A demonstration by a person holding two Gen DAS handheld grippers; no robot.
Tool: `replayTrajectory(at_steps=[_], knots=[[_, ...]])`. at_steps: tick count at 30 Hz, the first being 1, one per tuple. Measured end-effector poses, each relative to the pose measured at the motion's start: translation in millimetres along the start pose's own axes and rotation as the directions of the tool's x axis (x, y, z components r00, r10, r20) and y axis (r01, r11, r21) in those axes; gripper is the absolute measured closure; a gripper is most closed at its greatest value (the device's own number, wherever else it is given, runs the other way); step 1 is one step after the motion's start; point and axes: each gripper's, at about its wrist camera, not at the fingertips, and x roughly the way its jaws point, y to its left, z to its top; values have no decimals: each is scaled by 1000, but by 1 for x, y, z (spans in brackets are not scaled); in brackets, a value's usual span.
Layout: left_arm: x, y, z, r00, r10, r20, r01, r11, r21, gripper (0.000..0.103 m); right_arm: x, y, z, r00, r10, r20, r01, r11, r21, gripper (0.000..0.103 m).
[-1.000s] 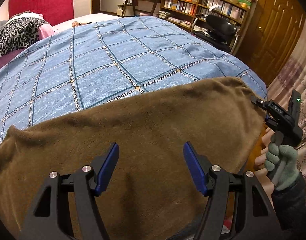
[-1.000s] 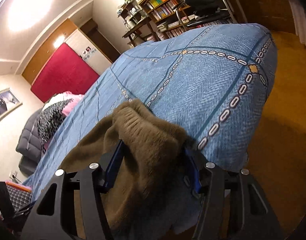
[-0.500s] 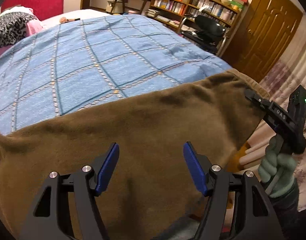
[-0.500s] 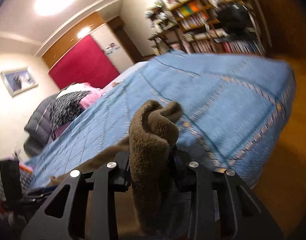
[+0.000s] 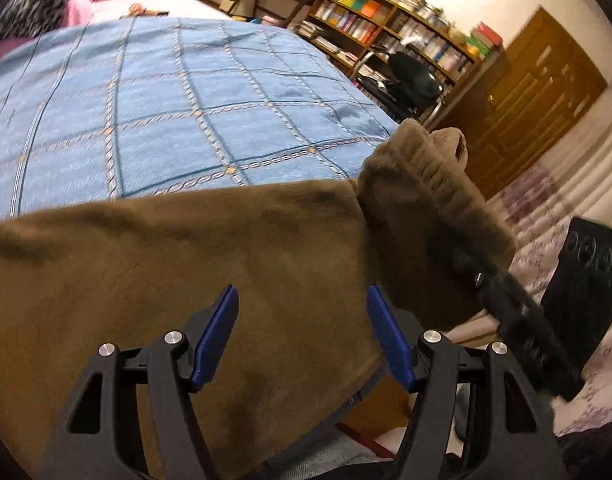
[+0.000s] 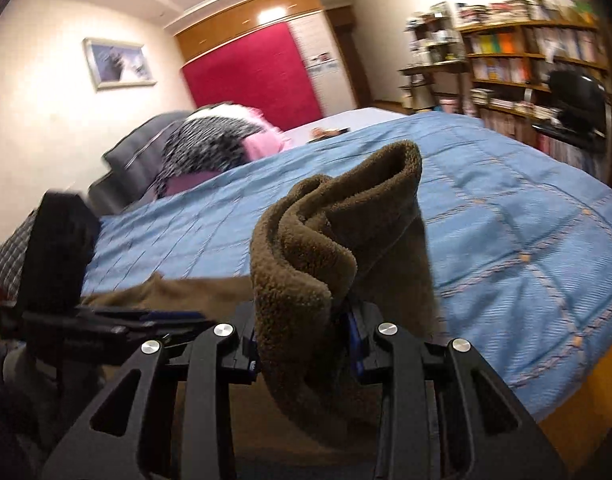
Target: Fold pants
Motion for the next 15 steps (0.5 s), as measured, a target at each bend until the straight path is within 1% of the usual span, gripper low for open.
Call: replayTrajectory(at_steps=[4, 5, 6, 8, 10, 11, 12, 13, 14, 15], knots=[[-10, 19, -4, 1000, -5, 16, 6, 999, -47, 35, 20, 26, -11, 997, 40, -61, -42, 998, -42, 70], [-13, 23, -5, 1000, -8, 19, 9, 998, -56, 31, 27, 34, -16, 995, 46, -83, -51, 997, -60, 70], [-15, 28, -7, 1000, -18, 25, 20, 997, -71, 26, 32, 41, -20, 994, 45, -100, -53, 995, -79, 70], [-18, 34, -9, 999, -46, 25, 48, 995, -88, 25, 43, 52, -26, 990, 46, -131, -61, 991, -115, 70], [-16, 40, -10, 999, -47, 11, 48, 994, -96, 25, 49, 55, -31, 988, 42, -148, -60, 991, -121, 67], [-14, 43, -11, 999, -51, 4, 51, 994, -100, 25, 52, 55, -32, 986, 44, -158, -62, 992, -110, 64], [-11, 49, -12, 998, -69, -2, 68, 991, -118, 24, 55, 54, -33, 984, 49, -171, -66, 993, -97, 59], [-10, 53, -12, 997, -81, -5, 79, 987, -137, 24, 57, 52, -34, 980, 67, -186, -83, 993, -83, 56], [-7, 57, -12, 996, -94, -13, 90, 983, -162, 24, 58, 50, -35, 977, 87, -193, -102, 992, -71, 49], [-6, 62, -12, 994, -112, -17, 107, 977, -184, 24, 59, 50, -37, 972, 113, -207, -128, 990, -60, 48]])
